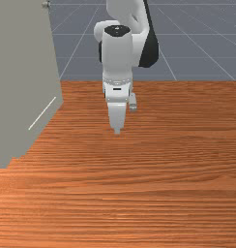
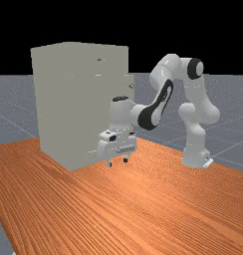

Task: Open the cabinet door

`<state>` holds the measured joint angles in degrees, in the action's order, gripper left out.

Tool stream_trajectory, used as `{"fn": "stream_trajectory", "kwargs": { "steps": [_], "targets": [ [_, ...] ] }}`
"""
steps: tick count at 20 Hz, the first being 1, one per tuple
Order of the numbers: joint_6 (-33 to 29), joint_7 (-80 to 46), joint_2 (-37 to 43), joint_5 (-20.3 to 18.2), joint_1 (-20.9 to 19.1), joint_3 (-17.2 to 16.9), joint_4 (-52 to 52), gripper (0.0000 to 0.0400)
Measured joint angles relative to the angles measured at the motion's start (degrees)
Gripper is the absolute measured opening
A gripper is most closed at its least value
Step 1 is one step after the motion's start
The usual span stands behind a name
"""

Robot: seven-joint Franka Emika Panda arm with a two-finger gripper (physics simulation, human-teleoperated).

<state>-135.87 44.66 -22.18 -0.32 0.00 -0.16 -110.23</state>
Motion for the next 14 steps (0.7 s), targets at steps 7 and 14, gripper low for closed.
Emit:
{"fn": "stream_trajectory", "kwargs": {
  "steps": [7, 14],
  "targets": [
    [20.2, -30.9, 10.9, 3.0, 3.0, -4.1, -5.5, 0.0143],
    [42.6, -80.0, 12.9, -7.2, 2.9, -8.8, 1.2, 0.0005]
  ]
}}
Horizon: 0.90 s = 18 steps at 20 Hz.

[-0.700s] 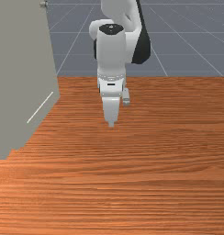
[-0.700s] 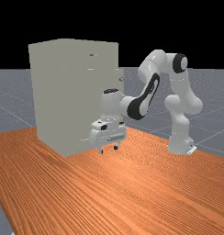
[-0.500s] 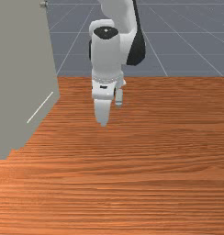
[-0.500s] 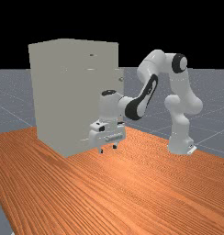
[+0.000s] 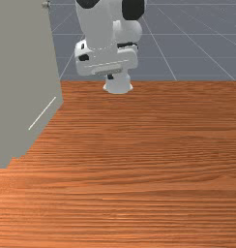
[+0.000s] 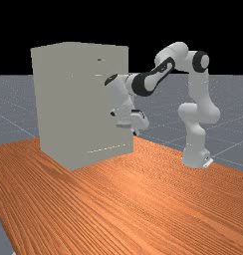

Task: Open the cabinet door

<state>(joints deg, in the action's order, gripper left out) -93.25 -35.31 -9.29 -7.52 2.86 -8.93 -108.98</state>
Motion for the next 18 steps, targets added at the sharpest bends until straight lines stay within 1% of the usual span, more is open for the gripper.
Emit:
{"fn": "stream_trajectory", "kwargs": {
  "steps": [1, 3, 7, 10, 12, 15, 17, 18],
  "targets": [
    [0.3, -0.9, 0.9, -0.2, -0.3, -0.3, -0.3, 0.0003],
    [0.8, -1.5, 5.2, -0.1, -0.6, -0.5, -2.0, 0.0001],
    [1.2, -2.6, 16.9, 1.3, -1.0, -0.9, -7.5, 0.0000],
    [1.1, -3.2, 25.7, 2.2, -3.2, -2.6, -12.0, 0.0000],
    [0.4, -3.9, 34.0, 3.0, -4.4, -2.5, -16.5, 0.0000],
    [-0.7, -4.9, 48.4, 3.9, -5.7, -1.0, -24.5, 0.0000],
    [-0.8, -5.9, 58.2, 5.5, -8.0, -0.4, -29.0, 0.0000],
    [-0.8, -6.2, 61.2, 6.5, -9.0, -0.3, -30.2, 0.0000]
  ]
}}
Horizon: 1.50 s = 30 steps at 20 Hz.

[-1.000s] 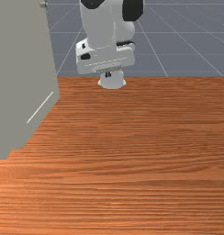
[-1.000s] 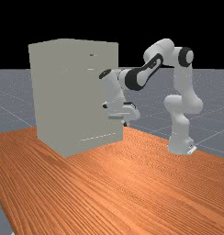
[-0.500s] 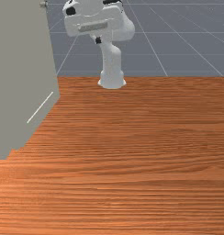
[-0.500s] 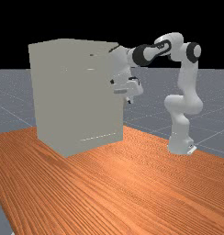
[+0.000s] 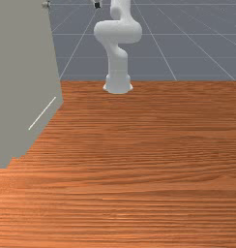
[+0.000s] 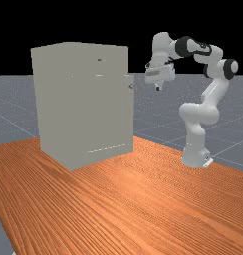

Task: Open the cabinet door

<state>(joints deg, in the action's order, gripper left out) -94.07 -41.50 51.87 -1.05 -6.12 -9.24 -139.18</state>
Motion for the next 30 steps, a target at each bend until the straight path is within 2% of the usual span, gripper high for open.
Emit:
{"fn": "stream_trajectory", "kwargs": {
  "steps": [5, 9, 11, 12, 16, 18, 19, 20, 21, 22, 24, 26, 30],
  "targets": [
    [0.6, -1.2, 14.5, 4.3, -4.8, 0.9, -2.4, 0.0000],
    [-1.7, -2.9, 23.2, 7.1, -8.5, 1.8, -3.8, 0.0000],
    [-4.5, -2.8, 26.0, 9.9, -10.3, 2.3, -3.8, 0.0000],
    [-7.1, -3.3, 26.9, 10.9, -11.0, 2.5, -4.2, 0.0000],
    [-37.6, -9.6, 27.5, 15.3, -15.1, 2.1, -13.8, 0.0000],
    [-44.3, -11.5, 27.3, 16.6, -17.2, 2.2, -16.7, 0.0000],
    [-45.9, -11.9, 27.3, 16.9, -17.8, 1.9, -17.5, 0.0157],
    [-46.9, -12.0, 27.3, 17.0, -18.1, 1.4, -18.1, 0.0252],
    [-47.8, -12.0, 27.4, 17.1, -18.4, 0.7, -18.4, 0.0310],
    [-49.7, -11.2, 27.2, 17.9, -19.2, -0.9, -18.8, 0.0346],
    [-60.1, -10.1, 26.0, 19.5, -20.0, -5.3, -22.7, 0.0380],
    [-68.2, -9.6, 24.2, 20.2, -20.3, -8.3, -26.0, 0.0393],
    [-72.7, -9.3, 21.9, 20.8, -20.4, -9.8, -29.4, 0.0399]
  ]
}}
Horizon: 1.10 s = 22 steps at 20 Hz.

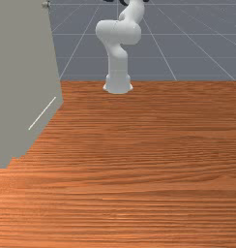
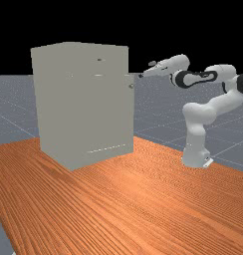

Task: Open the cabinet door

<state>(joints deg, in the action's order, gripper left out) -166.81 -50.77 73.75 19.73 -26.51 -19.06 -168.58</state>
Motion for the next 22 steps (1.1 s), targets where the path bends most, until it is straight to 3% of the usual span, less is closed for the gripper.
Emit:
{"fn": "stream_trajectory", "kwargs": {
  "steps": [1, 4, 6, 15, 19, 22],
  "targets": [
    [-1.4, 0.0, -1.2, 0.1, 0.0, -0.1, -0.2, 0.0399],
    [-14.1, 0.3, -8.2, 1.1, -0.6, -0.4, -0.5, 0.0400],
    [-18.2, 0.4, -11.4, 1.2, -1.1, -0.4, -0.7, 0.0400],
    [-25.1, 2.5, -18.3, 1.7, -1.9, -3.4, -1.8, 0.0400],
    [-28.6, 2.5, -21.9, 1.5, -1.8, -2.4, -1.7, 0.0400],
    [-30.4, 1.5, -24.6, 0.6, -2.3, 1.2, -1.6, 0.0400]
  ]
}}
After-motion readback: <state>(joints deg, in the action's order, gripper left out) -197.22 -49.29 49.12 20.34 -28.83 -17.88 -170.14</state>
